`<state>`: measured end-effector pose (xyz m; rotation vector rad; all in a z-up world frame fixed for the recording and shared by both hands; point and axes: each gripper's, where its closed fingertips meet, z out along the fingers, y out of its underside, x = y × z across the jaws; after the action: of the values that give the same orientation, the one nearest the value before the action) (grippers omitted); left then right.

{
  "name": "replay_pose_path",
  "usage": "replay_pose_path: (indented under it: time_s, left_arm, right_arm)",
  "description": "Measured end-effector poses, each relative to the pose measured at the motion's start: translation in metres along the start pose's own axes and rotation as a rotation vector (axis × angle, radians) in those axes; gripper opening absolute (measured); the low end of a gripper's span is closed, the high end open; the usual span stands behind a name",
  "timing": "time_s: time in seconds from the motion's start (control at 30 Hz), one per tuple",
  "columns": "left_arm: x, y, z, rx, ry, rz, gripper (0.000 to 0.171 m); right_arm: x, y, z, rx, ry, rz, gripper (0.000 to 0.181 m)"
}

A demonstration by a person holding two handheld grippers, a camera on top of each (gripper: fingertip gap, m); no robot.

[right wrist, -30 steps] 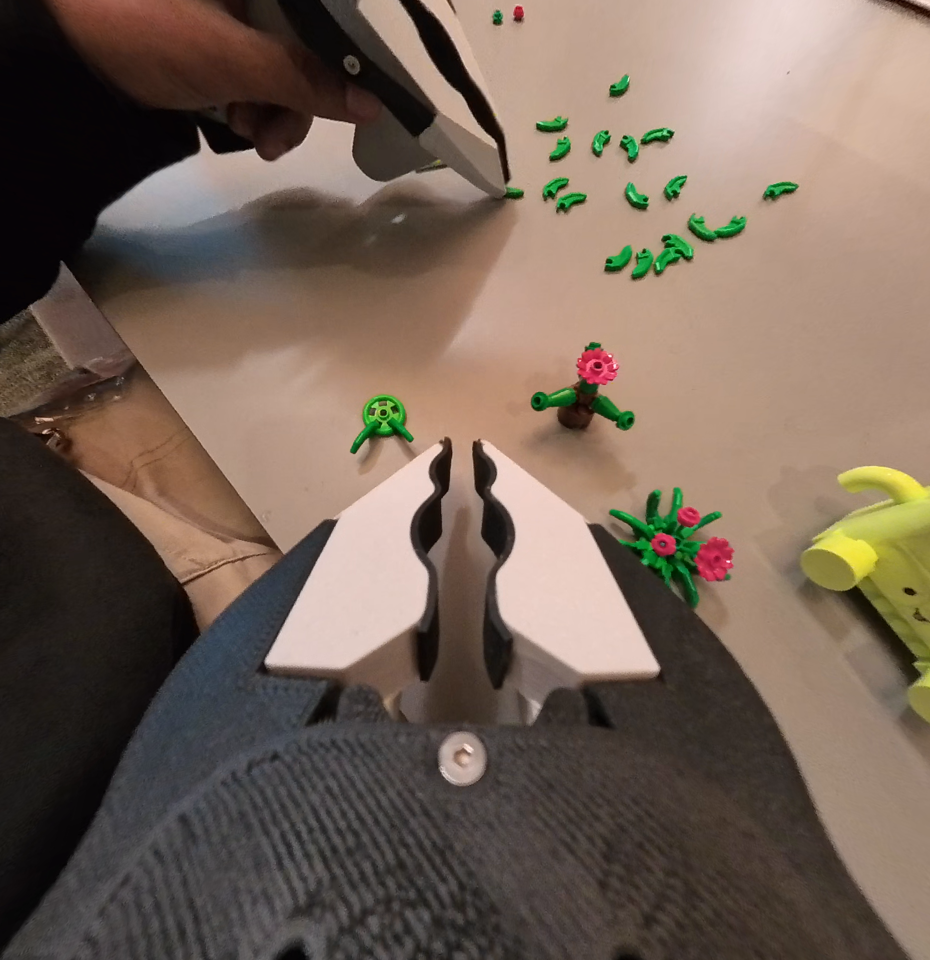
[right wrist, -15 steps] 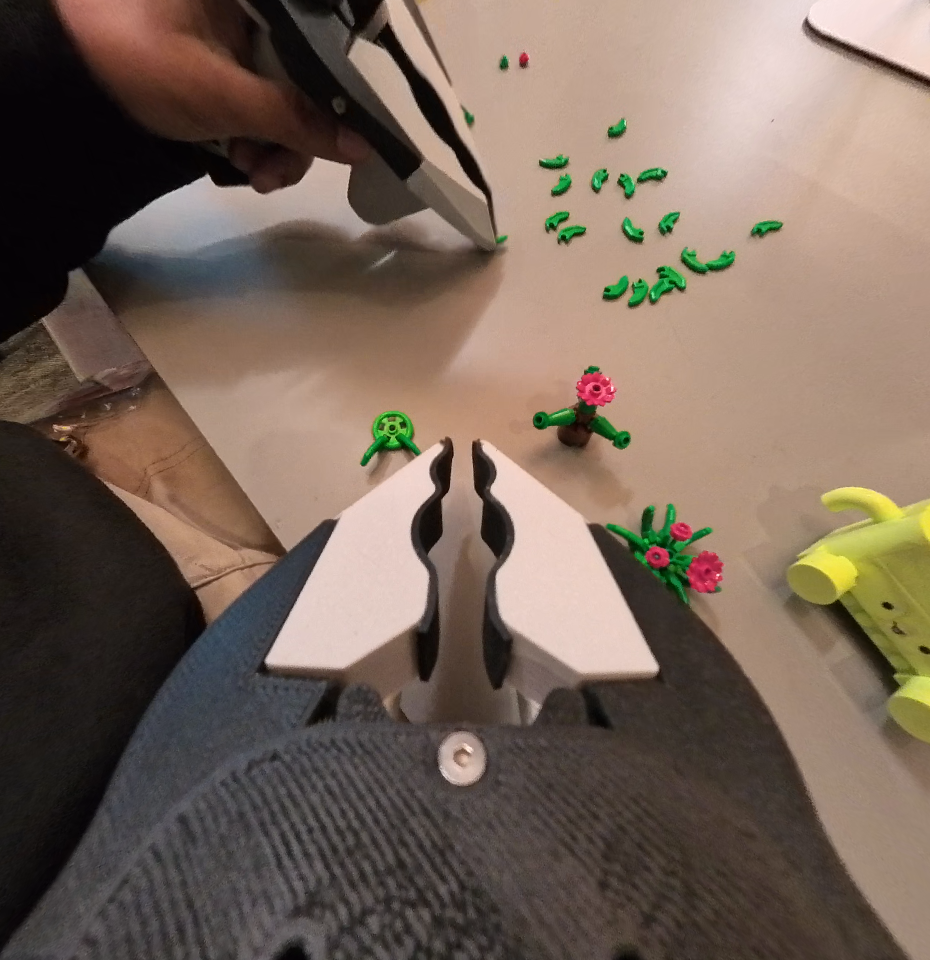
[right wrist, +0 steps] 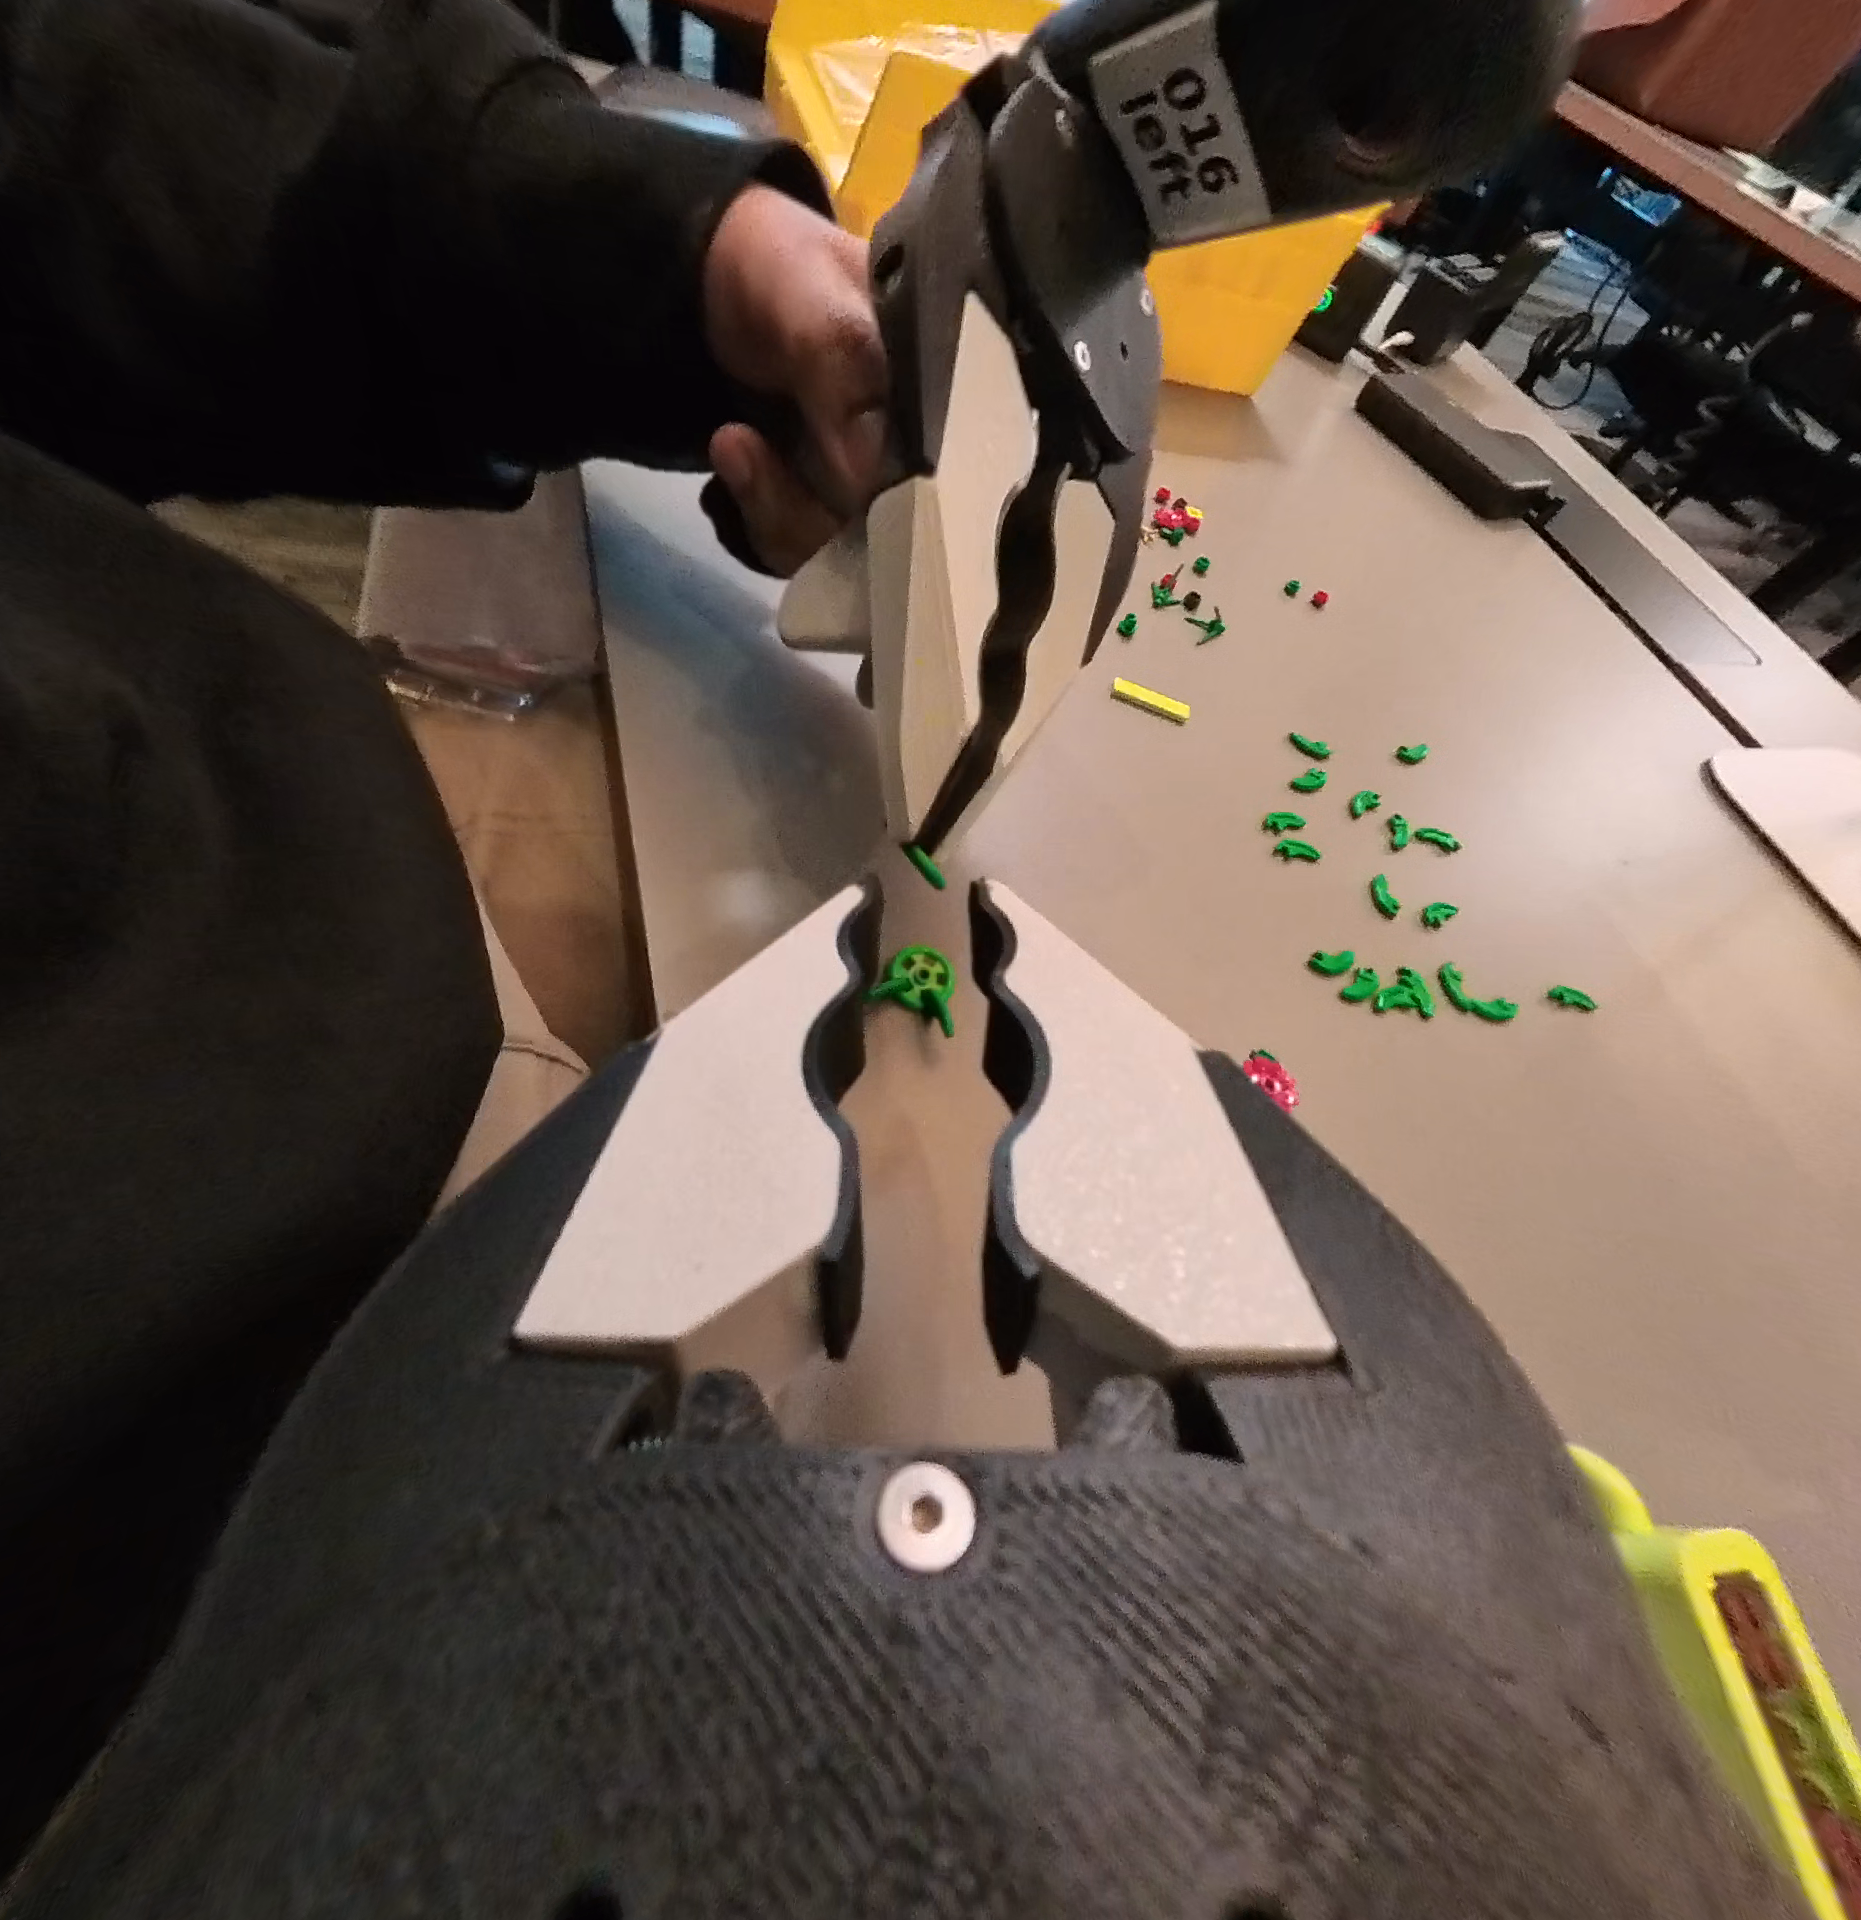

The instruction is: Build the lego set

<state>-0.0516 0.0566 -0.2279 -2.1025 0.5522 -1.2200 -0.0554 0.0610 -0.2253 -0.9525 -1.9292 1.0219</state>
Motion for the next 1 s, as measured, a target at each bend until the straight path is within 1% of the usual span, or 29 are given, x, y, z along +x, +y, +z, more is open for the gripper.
replay_pose_path:
  time_s: [0.1, 0.2, 0.33, 0.37, 0.4, 0.5, 0.57, 0.63, 0.73, 0.93, 1.0]
  left_arm:
    - [0.006, 0.000, 0.004, 0.003, 0.040, 0.006, 0.005]
    - [0.013, -0.001, 0.006, 0.010, 0.086, 0.009, 0.005]
    - [0.011, -0.001, 0.007, 0.013, 0.086, -0.002, 0.003]
    - [0.008, -0.003, 0.006, 0.028, 0.072, -0.006, 0.002]
    - [0.004, -0.004, 0.004, 0.043, 0.047, -0.007, 0.005]
    - [-0.001, -0.008, -0.001, 0.083, 0.017, 0.005, 0.020]
    - [0.001, -0.010, -0.002, 0.108, 0.013, 0.028, 0.021]
    - [0.002, -0.009, -0.001, 0.108, 0.003, 0.043, 0.017]
    - [-0.001, -0.007, 0.003, 0.093, -0.032, 0.066, 0.004]
    - [0.004, -0.011, 0.000, 0.116, -0.010, 0.083, 0.001]
    - [0.006, -0.010, 0.000, 0.117, 0.005, 0.077, 0.001]
  right_arm:
    - [-0.006, -0.002, 0.000, 0.009, -0.039, -0.017, 0.015]
    - [-0.008, -0.003, 0.002, 0.010, -0.046, -0.019, 0.009]
    - [-0.011, 0.001, 0.002, 0.002, -0.048, -0.012, 0.002]
    - [-0.011, 0.002, 0.002, -0.003, -0.052, 0.006, 0.001]
    - [-0.009, 0.004, 0.003, -0.010, -0.048, 0.036, 0.001]
    - [-0.003, 0.007, 0.002, -0.005, -0.042, 0.148, 0.001]
    - [-0.002, 0.009, 0.002, 0.000, -0.057, 0.236, 0.001]
    - [-0.001, 0.008, 0.002, 0.024, -0.067, 0.310, 0.001]
    - [-0.001, 0.005, 0.001, 0.057, -0.087, 0.393, 0.001]
    - [0.000, -0.001, 0.000, 0.110, -0.110, 0.448, 0.002]
    - [-0.002, -0.005, 0.000, 0.142, -0.132, 0.477, 0.006]
